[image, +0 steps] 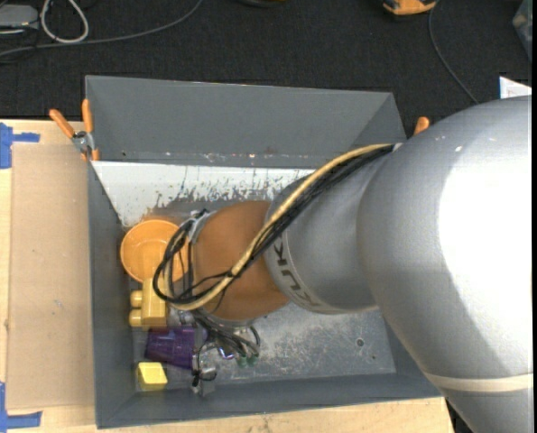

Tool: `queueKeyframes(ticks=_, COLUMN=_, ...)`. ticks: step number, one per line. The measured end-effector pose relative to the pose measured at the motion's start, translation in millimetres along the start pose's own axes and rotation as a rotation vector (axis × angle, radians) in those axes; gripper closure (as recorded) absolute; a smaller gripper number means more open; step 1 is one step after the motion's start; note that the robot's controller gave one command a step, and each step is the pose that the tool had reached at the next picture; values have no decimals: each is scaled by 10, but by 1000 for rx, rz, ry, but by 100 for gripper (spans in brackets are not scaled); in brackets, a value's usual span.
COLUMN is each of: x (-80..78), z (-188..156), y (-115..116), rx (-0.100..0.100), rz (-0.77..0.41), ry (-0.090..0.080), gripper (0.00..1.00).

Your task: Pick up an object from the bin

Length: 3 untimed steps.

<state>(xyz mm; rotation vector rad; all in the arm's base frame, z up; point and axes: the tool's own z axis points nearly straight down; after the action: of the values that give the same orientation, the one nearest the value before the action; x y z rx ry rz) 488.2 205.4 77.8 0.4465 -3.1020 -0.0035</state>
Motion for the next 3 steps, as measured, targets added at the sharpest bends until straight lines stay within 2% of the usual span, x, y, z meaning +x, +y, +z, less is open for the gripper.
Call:
queueKeyframes(ticks=1, x=229, z=87, y=-263, rx=4, rz=25, ry=5, gripper=100)
queueKeyframes(ticks=2, x=228, z=86, y=-260, rx=4, rz=25, ry=4, gripper=100)
queueKeyframes(ticks=3, x=145, z=-542, y=-422, rx=4, rz=16, ry=10, gripper=100)
